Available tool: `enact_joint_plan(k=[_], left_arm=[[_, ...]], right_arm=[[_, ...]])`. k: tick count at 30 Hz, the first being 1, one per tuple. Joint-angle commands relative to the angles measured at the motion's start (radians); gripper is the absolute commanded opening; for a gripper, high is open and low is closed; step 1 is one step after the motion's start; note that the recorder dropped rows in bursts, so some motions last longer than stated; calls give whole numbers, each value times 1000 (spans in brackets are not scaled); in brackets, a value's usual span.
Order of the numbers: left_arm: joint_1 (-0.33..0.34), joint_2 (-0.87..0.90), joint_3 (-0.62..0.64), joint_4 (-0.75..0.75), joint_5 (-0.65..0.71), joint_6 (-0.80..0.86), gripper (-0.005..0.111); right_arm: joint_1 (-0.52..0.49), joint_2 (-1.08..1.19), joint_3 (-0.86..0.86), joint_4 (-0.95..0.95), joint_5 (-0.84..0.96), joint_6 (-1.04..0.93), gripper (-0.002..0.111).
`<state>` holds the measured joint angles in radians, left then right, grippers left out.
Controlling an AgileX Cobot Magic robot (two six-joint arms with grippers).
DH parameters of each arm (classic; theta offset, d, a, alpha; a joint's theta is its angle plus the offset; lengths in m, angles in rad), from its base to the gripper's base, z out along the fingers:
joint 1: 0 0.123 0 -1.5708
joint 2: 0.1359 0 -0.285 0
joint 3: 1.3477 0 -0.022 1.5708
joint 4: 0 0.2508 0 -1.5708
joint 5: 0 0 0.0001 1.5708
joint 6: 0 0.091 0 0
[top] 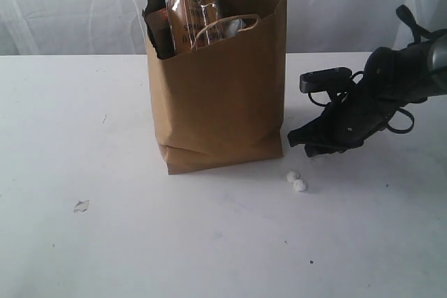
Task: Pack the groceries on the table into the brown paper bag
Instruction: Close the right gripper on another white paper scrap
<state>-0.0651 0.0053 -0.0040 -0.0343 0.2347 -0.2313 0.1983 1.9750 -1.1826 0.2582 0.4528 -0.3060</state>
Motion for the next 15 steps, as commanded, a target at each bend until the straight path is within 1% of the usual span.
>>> enact_joint_plan(k=[1,2,4,5,10,15], left_arm=[[-6,-5,4,-3,0,0,0],[-6,-5,4,-3,0,0,0],[-6,-5,4,-3,0,0,0],[-6,-5,4,-3,0,0,0],[-6,-5,4,-3,0,0,0],[-6,-5,4,-3,0,0,0]], right_arm=[[0,4,4,6,18,-5,40],[0,4,4,6,18,-5,40],[0,6,4,6,20,-5,35],[0,6,4,6,34,-5,30],[0,6,4,6,71,-5,13],[0,-17,4,6,225,-5,11]])
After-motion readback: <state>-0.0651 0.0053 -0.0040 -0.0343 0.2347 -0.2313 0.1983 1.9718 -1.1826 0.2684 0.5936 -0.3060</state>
